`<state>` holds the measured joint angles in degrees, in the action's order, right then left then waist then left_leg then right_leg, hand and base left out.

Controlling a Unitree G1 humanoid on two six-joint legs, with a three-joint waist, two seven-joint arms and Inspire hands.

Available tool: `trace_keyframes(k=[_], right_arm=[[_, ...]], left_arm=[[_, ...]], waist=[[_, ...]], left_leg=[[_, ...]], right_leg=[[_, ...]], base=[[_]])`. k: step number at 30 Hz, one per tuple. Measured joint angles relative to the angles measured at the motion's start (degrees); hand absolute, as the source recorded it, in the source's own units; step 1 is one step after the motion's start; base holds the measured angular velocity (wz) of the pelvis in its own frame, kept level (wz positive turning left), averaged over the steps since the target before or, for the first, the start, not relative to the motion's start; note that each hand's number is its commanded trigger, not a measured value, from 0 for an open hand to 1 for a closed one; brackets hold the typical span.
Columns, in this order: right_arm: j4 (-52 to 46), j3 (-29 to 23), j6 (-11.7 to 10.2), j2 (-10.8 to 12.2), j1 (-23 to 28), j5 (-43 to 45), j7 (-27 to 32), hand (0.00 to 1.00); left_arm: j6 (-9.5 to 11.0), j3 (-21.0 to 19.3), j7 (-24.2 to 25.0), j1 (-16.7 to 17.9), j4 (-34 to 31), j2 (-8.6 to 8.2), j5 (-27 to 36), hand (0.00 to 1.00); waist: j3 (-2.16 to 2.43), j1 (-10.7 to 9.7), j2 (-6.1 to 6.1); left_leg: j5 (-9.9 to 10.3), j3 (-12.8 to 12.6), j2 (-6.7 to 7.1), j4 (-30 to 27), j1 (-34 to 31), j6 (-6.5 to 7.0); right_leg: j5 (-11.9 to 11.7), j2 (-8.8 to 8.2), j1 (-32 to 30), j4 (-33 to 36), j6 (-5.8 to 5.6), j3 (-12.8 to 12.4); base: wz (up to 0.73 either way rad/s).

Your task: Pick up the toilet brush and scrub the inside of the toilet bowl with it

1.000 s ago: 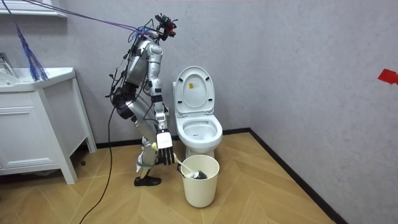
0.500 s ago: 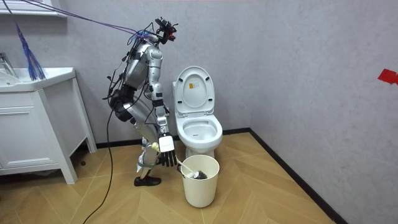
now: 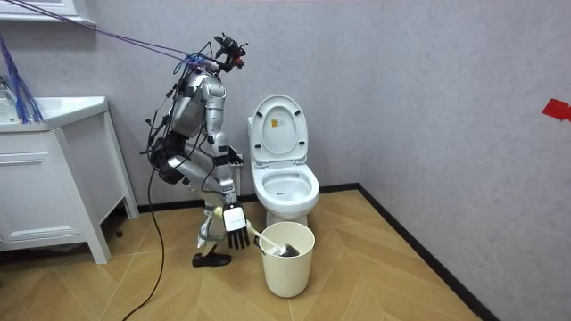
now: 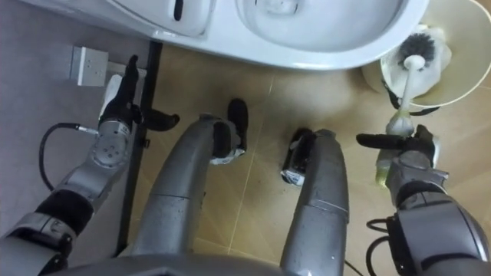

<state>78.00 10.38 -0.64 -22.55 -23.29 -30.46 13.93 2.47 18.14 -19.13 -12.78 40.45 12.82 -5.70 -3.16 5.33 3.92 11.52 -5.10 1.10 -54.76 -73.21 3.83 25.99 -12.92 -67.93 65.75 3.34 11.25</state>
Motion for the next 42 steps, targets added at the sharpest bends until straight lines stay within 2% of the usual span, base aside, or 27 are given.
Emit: trace_keyframes(k=[4, 9, 17, 20, 22, 24, 28, 30, 34, 36, 38, 40, 42], right_arm=[[0.30, 3.10, 0.76, -0.82, 0.53, -2.19, -1.97, 1.00], [1.02, 5.35, 1.57, -2.02, 2.19, -5.76, -5.95, 1.00], [2.19, 6.87, 3.94, -1.88, 3.85, -7.49, -9.78, 1.00], [2.49, 8.56, 4.53, -0.89, 4.29, -7.58, -10.41, 1.00], [2.47, 8.56, 4.42, 0.03, 4.72, -7.53, -10.72, 1.00], [2.40, 8.51, 4.45, 0.92, 5.54, -7.72, -11.15, 1.00], [2.39, 8.26, 4.43, 1.40, 6.06, -7.64, -11.69, 1.00], [2.63, 6.75, 4.45, 1.81, 6.32, -7.58, -12.34, 1.00], [3.35, 4.96, 4.45, 2.46, 6.75, -7.84, -13.57, 1.00], [4.23, 3.20, 4.45, 2.86, 7.43, -8.26, -13.94, 1.00], [4.54, 1.62, 4.45, 2.90, 7.94, -8.29, -14.09, 1.00], [4.53, 0.68, 4.38, 2.97, 9.23, -8.95, -14.08, 1.00], [4.57, -2.34, 4.40, 3.64, 11.34, -9.68, -14.14, 1.00]], left_arm=[[-0.13, -0.03, 1.52, -0.02, -0.34, 0.02, 0.08, 0.00], [-1.63, 0.01, 3.69, 0.16, -2.50, 0.14, -0.02, 0.00], [-2.53, 0.05, 4.57, 1.54, -3.92, 0.72, -0.12, 0.00], [-2.49, 0.08, 4.45, 3.14, -3.76, 0.73, 0.06, 0.00], [-2.50, 0.20, 4.39, 4.47, -3.79, 0.71, 0.05, 0.00], [-2.48, 0.40, 4.37, 5.96, -3.57, 0.68, 0.07, 0.00], [-2.50, -0.16, 4.44, 7.19, -2.59, 0.70, 0.58, 0.00], [-2.27, -0.43, 4.48, 7.35, -1.56, 0.64, 0.49, 0.00], [-2.09, -1.39, 4.60, 8.13, 0.24, 0.63, 0.61, 0.00], [-2.07, -1.51, 4.70, 9.50, 0.96, 0.60, 0.60, 0.00], [-2.07, -1.69, 5.26, 10.16, 1.34, 0.65, 0.35, 0.00], [-2.04, -2.10, 5.88, 11.55, 1.50, 0.66, -0.22, 0.00], [-1.99, -3.94, 6.10, 14.42, 0.71, 0.68, -1.47, 0.00]], waist=[[0.02, 0.43, 0.05], [0.03, 0.80, 0.05], [0.02, 0.64, 0.02], [-0.01, -0.22, -0.05], [0.01, -0.81, -0.03], [0.01, -1.04, -0.20], [0.15, -1.07, -0.58], [0.14, -1.19, -1.66], [0.26, -1.88, -2.55], [0.67, -2.00, -3.09], [0.81, -2.01, -3.22], [1.14, -2.17, -3.47], [1.56, -3.15, -4.00]], left_leg=[[-0.01, 0.00, 0.49, -0.09, -0.16, -0.01], [-0.14, 0.21, 0.54, -0.09, 0.08, 0.21], [0.15, 0.27, 0.55, 0.04, 3.31, 0.13], [0.24, 0.29, 0.54, 1.02, 5.78, -0.02], [0.22, 0.38, 0.27, 2.17, 7.76, -0.14], [0.18, 0.49, -0.34, 3.95, 11.25, -0.28], [-0.27, 0.57, -0.47, 7.54, 16.42, -0.64], [-1.63, 0.36, -0.35, 11.55, 20.29, -0.41], [-2.63, 0.90, -0.48, 16.30, 26.27, -0.70], [-2.83, 1.10, -0.75, 19.12, 30.78, -0.77], [-3.07, 1.36, -0.82, 21.58, 34.05, -0.84], [-3.29, 1.43, -0.72, 24.09, 37.28, -0.76], [-3.61, 1.96, -0.32, 27.38, 42.35, -0.71]], right_leg=[[0.20, -0.10, -0.22, 0.35, 0.16, 0.02], [0.21, -0.02, 0.41, 0.15, 0.14, 0.46], [0.54, -0.03, 3.71, -0.29, 0.07, 0.48], [0.53, -0.01, 6.27, -1.44, 0.05, 0.77], [0.22, 0.24, 8.62, -3.06, 0.05, 1.56], [-0.30, 1.15, 12.28, -5.67, -0.59, 1.67], [-1.58, 2.14, 17.41, -10.02, -1.04, 1.65], [-2.93, 2.10, 20.71, -13.32, -0.77, 1.89], [-4.69, 3.22, 27.53, -19.59, -0.84, 3.35], [-5.64, 4.46, 32.64, -23.98, -1.47, 3.39], [-6.67, 5.32, 36.36, -27.67, -1.94, 3.48], [-7.42, 5.69, 39.97, -30.87, -2.20, 4.48], [-8.30, 6.08, 45.46, -35.49, -3.01, 4.69]], base=[[0.02], [0.02], [0.00], [-0.01], [-0.04], [-0.11], [-0.10], [-0.02], [0.00], [0.00], [0.00], [0.03], [0.13]])
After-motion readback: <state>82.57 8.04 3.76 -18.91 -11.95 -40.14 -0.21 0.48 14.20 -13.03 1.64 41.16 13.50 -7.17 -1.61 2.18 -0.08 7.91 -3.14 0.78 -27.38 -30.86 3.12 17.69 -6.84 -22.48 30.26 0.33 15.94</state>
